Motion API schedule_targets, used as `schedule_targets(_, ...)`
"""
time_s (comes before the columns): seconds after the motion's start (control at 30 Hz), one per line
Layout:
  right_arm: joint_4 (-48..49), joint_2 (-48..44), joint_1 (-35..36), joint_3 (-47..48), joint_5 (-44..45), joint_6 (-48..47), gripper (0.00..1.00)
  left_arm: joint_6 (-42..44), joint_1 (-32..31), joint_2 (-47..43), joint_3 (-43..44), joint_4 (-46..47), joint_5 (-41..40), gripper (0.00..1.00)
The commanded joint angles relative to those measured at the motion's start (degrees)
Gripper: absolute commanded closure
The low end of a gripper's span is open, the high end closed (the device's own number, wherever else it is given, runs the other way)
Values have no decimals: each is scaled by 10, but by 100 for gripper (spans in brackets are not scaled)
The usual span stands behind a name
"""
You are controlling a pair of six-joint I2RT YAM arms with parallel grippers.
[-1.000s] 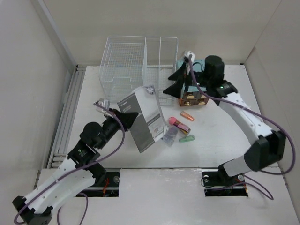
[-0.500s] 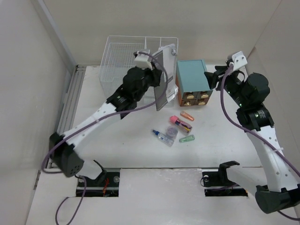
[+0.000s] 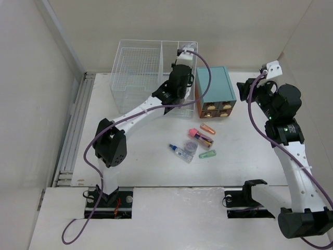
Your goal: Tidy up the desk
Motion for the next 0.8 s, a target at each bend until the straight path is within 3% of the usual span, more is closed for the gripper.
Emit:
schedule_targets(0.0,34,-9,-1,-2,-4,9,46,50,-7,-8,69,128,-36,100)
schedule_targets(0.47,51,-4,-1,-19,-20,15,45,143,-2,107,41,403,-53,100)
schedule_targets(0.77,67,1,-1,-41,-42,2,45,175,4,142,19,519,-60,100)
